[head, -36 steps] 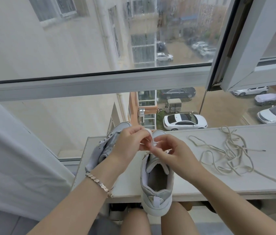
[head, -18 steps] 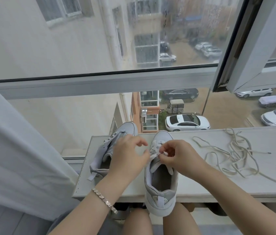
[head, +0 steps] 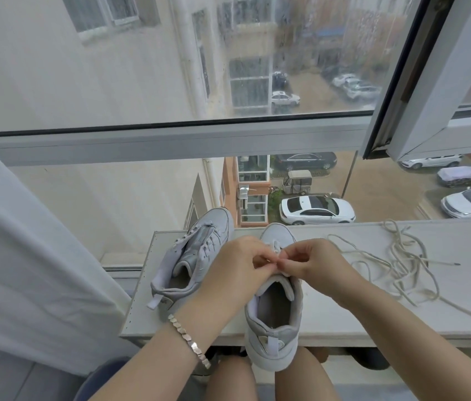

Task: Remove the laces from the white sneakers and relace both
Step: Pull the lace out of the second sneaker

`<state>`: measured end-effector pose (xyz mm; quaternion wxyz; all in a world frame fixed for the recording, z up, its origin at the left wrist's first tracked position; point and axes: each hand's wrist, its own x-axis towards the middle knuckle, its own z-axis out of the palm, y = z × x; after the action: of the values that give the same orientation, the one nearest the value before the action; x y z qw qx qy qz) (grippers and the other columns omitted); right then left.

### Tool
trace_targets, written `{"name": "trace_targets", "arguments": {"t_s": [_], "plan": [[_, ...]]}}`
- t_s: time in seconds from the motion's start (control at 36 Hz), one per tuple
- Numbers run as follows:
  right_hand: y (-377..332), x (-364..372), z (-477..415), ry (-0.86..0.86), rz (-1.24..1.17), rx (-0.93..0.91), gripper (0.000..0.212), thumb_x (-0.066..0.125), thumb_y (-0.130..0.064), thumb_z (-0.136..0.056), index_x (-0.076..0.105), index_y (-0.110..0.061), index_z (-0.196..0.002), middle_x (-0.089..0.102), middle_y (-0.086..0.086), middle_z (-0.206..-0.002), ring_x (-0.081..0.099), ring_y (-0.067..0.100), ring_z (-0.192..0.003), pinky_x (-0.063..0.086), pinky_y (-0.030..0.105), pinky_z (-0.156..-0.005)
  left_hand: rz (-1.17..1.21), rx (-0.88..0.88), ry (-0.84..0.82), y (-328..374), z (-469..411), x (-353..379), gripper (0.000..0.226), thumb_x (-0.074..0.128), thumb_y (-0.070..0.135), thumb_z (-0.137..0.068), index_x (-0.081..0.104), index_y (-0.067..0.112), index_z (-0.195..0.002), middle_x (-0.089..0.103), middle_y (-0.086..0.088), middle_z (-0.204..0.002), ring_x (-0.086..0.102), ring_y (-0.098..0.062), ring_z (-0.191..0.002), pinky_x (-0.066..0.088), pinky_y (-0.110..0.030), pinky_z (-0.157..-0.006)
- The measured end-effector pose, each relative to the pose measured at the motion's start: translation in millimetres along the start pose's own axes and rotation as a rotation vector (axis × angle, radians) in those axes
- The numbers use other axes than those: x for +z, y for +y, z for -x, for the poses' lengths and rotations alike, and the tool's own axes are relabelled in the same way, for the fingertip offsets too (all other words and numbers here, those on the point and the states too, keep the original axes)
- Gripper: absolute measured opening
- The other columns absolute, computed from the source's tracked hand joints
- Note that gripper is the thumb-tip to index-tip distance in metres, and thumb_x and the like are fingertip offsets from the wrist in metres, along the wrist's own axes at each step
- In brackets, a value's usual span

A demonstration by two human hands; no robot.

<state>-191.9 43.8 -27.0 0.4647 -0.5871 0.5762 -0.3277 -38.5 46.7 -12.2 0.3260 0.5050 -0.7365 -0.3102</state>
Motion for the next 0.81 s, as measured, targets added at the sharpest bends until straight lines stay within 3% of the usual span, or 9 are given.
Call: {"name": "trace_targets", "arguments": {"t_s": [0.08,0.17,0.36,0.47,0.58,0.64,0.81], "plan": [[-1,2,-1,-0.003,-0.022,0.039,0.013,0.068,-0.009,-0.08,0.071,-0.008,-0.068,0.059,0.0,-0.06,0.046,0.009,-0.058,0.038,0.019,-0.058,-0.147,0.055,0.075,0,1,8,0.012,0.068,0.002,-0.077,0.074,0.01,-0.083,0.063,-0.001,-0.085,0.063,-0.016,-0.077,0.049,-0.016,-0.071],[-3,3,-1,-0.015,-0.059,0.071,0.01,0.068,-0.009,-0.079,0.071,-0.001,-0.072,0.058,0.006,-0.065,0.045,0.014,-0.064,0.035,0.026,-0.062,-0.232,0.106,0.122,-2,2,12,0.012,0.064,0.003,-0.076,0.072,0.011,-0.081,0.06,0.002,-0.08,0.059,-0.015,-0.075,0.05,-0.027,-0.071],[-2,5,-3,-0.01,0.018,0.043,0.019,0.064,-0.006,-0.076,0.066,-0.012,-0.058,0.052,0.002,-0.057,0.038,0.01,-0.052,0.029,0.014,-0.047,-0.371,0.178,0.049,-6,3,11,0.009,0.062,0.008,-0.083,0.067,0.0,-0.083,0.062,-0.012,-0.084,0.058,-0.029,-0.078,0.046,-0.044,-0.07],[-1,9,-4,0.028,0.109,-0.029,0.024,0.066,-0.008,-0.073,0.059,-0.018,-0.052,0.049,-0.007,-0.046,0.038,0.001,-0.041,0.031,0.009,-0.044,-0.385,0.146,-0.005,-9,1,10,0.013,0.06,0.014,-0.087,0.062,0.002,-0.09,0.058,-0.009,-0.092,0.054,-0.025,-0.086,0.041,-0.033,-0.073],[2,11,-6,0.118,0.037,-0.031,0.025,0.064,-0.01,-0.072,0.057,-0.018,-0.05,0.046,-0.01,-0.041,0.037,0.001,-0.039,0.03,0.009,-0.042,-0.157,0.035,0.066,-11,1,10,0.003,0.062,0.008,-0.084,0.06,0.009,-0.082,0.051,0.004,-0.081,0.049,-0.011,-0.074,0.037,-0.013,-0.065],[4,11,-5,0.109,-0.092,0.002,0.032,0.061,-0.005,-0.074,0.055,-0.019,-0.046,0.044,-0.01,-0.042,0.034,0.002,-0.04,0.028,0.01,-0.041,-0.034,-0.046,0.1,-13,3,11,0.015,0.063,0.004,-0.081,0.057,0.016,-0.073,0.053,0.007,-0.072,0.05,-0.004,-0.066,0.038,-0.007,-0.061],[3,7,-6,0.012,-0.185,0.092,0.031,0.059,-0.006,-0.08,0.056,-0.014,-0.05,0.044,-0.004,-0.05,0.037,0.007,-0.047,0.033,0.016,-0.051,0.445,-0.347,0.167,-16,-1,13,0.025,0.066,-0.004,-0.078,0.061,0.016,-0.063,0.063,0.004,-0.055,0.055,-0.004,-0.049,0.046,-0.015,-0.053]]}}
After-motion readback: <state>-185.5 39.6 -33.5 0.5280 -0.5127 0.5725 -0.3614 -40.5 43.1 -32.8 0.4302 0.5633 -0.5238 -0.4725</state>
